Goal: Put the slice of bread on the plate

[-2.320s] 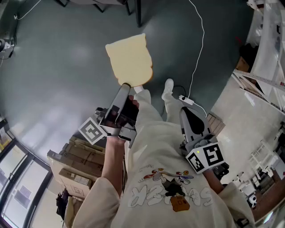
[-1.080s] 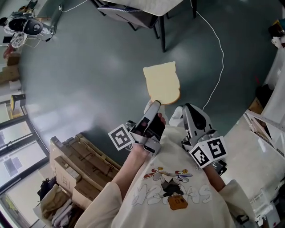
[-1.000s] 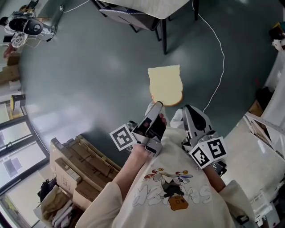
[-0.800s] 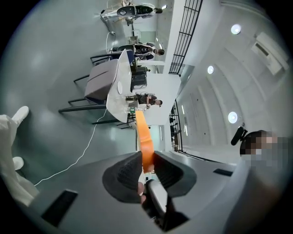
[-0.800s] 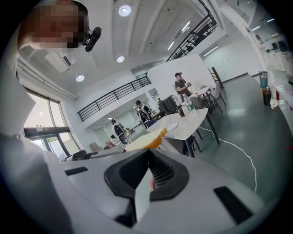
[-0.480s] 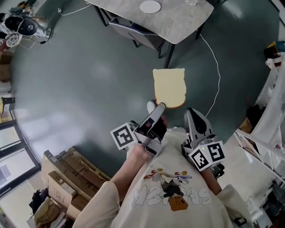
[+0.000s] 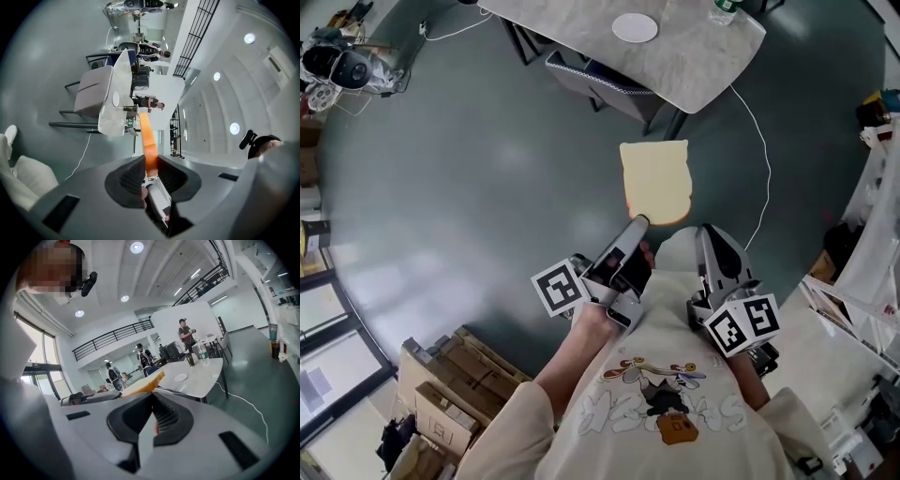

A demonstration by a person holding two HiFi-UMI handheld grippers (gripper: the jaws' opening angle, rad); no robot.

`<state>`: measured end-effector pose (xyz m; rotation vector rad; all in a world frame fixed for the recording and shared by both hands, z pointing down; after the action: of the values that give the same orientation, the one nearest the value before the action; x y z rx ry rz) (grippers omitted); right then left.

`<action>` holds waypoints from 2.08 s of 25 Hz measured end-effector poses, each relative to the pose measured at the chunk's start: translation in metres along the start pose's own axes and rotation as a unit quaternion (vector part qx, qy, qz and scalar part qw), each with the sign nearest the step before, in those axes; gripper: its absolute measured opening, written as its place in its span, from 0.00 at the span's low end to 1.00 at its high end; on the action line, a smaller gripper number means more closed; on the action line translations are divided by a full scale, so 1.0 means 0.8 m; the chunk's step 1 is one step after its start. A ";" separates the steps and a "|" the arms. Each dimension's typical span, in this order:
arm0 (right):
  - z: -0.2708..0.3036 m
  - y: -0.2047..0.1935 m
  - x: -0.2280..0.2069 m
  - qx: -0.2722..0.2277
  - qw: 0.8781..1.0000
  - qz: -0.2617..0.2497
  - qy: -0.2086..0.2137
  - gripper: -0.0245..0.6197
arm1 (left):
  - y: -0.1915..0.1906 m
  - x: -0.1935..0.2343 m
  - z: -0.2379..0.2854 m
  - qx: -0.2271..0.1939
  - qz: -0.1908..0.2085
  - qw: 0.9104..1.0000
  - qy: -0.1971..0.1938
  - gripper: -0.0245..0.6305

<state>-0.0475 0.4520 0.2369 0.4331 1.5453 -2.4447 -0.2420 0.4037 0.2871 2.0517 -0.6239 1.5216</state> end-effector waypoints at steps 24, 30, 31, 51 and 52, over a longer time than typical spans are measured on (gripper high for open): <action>0.221 0.139 -0.105 0.023 0.999 0.021 0.028 0.05 | 0.111 0.052 0.232 -0.024 0.005 0.999 0.028 0.17; 0.279 0.191 -0.152 0.014 0.998 0.035 0.045 0.05 | 0.130 0.055 0.316 -0.026 0.032 0.998 0.037 0.17; 0.288 0.198 -0.161 0.015 0.998 0.036 0.048 0.05 | 0.131 0.057 0.329 -0.027 0.037 0.998 0.039 0.17; 0.396 0.266 -0.253 0.046 0.988 0.073 0.127 0.05 | 0.141 0.078 0.450 -0.094 0.092 0.987 0.094 0.17; 0.401 0.265 -0.255 0.051 0.988 0.076 0.128 0.05 | 0.142 0.079 0.451 -0.094 0.092 0.987 0.096 0.17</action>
<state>0.1715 0.0771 0.2614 0.8807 1.4198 -2.4317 -0.0337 0.0820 0.2740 1.7217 -0.8651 1.6711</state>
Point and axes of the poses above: the fingertips, and each gripper's own axes: z forward along the fingers, x to its left, y out of its top, the point moved 9 cm from there along -z, backward along the fingers, and after that the axes turned 11 degrees about -y, right-handed, at the moved point
